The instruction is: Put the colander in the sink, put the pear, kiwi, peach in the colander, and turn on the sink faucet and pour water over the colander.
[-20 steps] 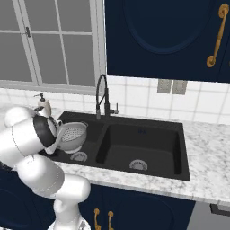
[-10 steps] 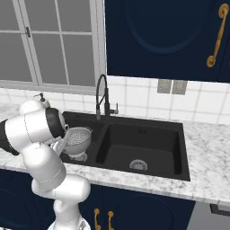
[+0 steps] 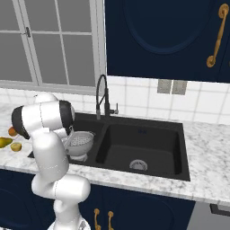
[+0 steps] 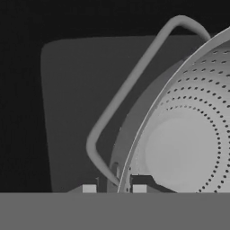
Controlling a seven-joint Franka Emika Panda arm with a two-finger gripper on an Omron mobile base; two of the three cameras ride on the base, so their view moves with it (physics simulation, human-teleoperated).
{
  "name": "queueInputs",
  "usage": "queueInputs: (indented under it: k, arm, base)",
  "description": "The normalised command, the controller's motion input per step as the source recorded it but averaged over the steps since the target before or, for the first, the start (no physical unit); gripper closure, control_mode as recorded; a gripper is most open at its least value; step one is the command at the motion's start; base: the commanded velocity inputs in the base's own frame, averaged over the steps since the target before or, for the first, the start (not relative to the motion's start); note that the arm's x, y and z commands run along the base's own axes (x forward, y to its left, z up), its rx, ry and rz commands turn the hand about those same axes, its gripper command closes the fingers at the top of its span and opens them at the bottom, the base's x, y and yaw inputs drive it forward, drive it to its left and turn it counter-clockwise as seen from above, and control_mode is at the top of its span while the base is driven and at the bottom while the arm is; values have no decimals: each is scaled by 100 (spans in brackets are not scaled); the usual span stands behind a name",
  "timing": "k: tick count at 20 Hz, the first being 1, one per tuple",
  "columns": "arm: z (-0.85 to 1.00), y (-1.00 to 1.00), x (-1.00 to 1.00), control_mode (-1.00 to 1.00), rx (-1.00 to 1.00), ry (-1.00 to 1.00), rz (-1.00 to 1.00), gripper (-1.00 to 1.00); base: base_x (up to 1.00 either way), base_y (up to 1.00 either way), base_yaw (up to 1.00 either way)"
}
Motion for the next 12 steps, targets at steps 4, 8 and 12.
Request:
queueInputs:
  k: [4, 8, 12]
  arm:
    - [-38, 0, 26, -100, 0, 0, 0, 100]
    - [-33, 0, 24, -100, 4, -11, 0, 100]
    - [-24, 0, 42, -100, 9, -12, 0, 100]
  base:
    - [0, 0, 0]
    - [0, 0, 0]
    - [0, 0, 0]
